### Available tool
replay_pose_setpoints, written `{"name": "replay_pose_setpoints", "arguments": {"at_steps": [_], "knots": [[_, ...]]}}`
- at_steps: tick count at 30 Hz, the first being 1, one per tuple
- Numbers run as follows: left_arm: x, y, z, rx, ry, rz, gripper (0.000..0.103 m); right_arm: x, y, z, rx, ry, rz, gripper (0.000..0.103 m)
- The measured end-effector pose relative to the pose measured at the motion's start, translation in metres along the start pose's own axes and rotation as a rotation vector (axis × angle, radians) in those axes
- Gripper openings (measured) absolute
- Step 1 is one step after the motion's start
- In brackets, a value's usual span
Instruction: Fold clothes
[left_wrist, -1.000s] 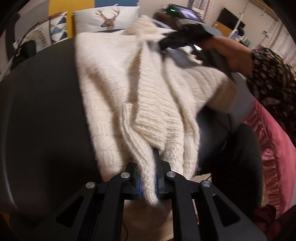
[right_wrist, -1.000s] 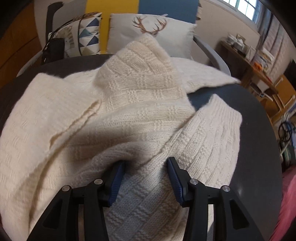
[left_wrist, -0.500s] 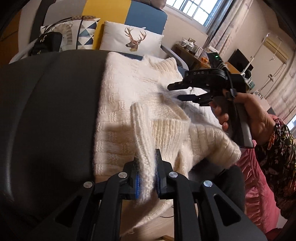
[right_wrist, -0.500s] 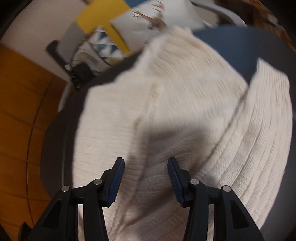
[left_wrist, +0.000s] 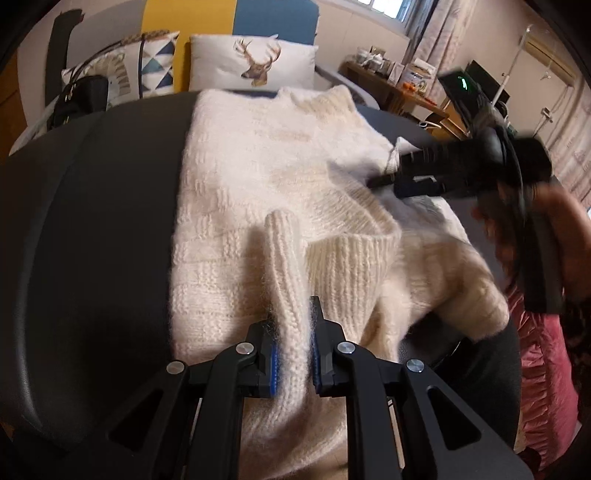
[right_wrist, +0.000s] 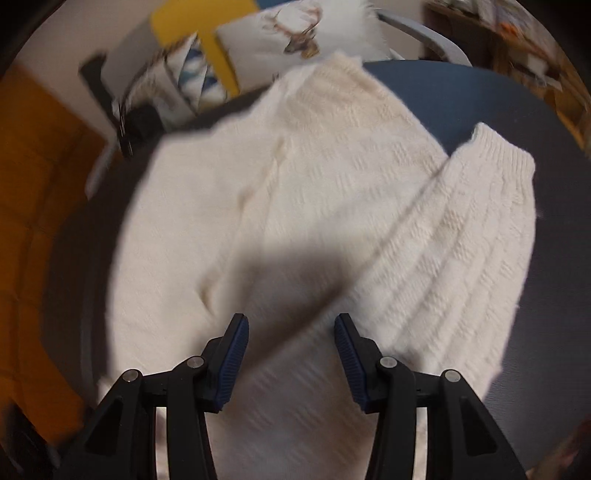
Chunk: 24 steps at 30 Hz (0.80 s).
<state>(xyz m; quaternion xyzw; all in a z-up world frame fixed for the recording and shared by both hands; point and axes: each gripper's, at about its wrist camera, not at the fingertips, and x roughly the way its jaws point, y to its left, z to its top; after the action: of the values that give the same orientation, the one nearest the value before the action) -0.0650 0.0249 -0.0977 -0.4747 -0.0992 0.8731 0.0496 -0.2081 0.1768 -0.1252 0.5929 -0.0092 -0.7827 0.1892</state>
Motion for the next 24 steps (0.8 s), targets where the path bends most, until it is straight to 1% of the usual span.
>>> {"name": "replay_pose_setpoints", "arguments": {"at_steps": [2,4,5,8,9,12,15,16,17,18,19,20,22,24], "knots": [[-0.004,0.002,0.005,-0.005,-0.004,-0.003,0.014,0.002,0.003,-0.012,-0.126,-0.051,-0.027,0.047],[-0.013,0.004,0.013,0.002,-0.026,0.003,0.014,0.001,0.004,-0.021,-0.225,-0.066,-0.090,0.047],[-0.020,0.005,0.018,0.011,-0.045,0.009,0.014,0.000,0.001,-0.024,-0.250,-0.069,-0.112,0.047],[-0.037,0.010,0.039,0.050,-0.106,0.046,0.014,-0.005,-0.023,-0.025,-0.200,-0.075,-0.081,0.047],[-0.037,0.009,0.048,0.070,-0.113,0.067,0.014,-0.006,-0.031,-0.025,-0.180,-0.077,-0.068,0.047],[-0.025,-0.003,0.088,0.165,-0.115,0.142,0.014,-0.008,-0.043,-0.024,-0.146,-0.089,-0.036,0.047],[-0.004,-0.032,0.126,0.300,-0.135,0.211,0.014,-0.007,-0.043,-0.026,-0.143,-0.113,-0.032,0.048],[0.005,-0.040,0.138,0.341,-0.141,0.231,0.017,-0.007,-0.043,-0.027,-0.142,-0.120,-0.031,0.048],[0.017,-0.051,0.153,0.385,-0.141,0.260,0.024,-0.006,-0.044,-0.028,-0.141,-0.128,-0.030,0.048],[0.026,-0.058,0.163,0.412,-0.138,0.265,0.027,-0.007,-0.043,-0.028,-0.133,-0.133,-0.031,0.048],[0.037,-0.066,0.174,0.439,-0.133,0.268,0.038,-0.008,-0.043,-0.028,-0.124,-0.136,-0.032,0.048],[0.055,-0.078,0.188,0.460,-0.112,0.256,0.047,-0.012,-0.042,-0.029,-0.114,-0.139,-0.036,0.048],[0.088,-0.090,0.206,0.488,-0.073,0.249,0.053,-0.022,-0.039,-0.030,-0.097,-0.150,-0.047,0.048],[0.125,-0.099,0.215,0.522,-0.022,0.273,0.054,-0.043,-0.038,-0.043,-0.085,-0.184,-0.060,0.048]]}}
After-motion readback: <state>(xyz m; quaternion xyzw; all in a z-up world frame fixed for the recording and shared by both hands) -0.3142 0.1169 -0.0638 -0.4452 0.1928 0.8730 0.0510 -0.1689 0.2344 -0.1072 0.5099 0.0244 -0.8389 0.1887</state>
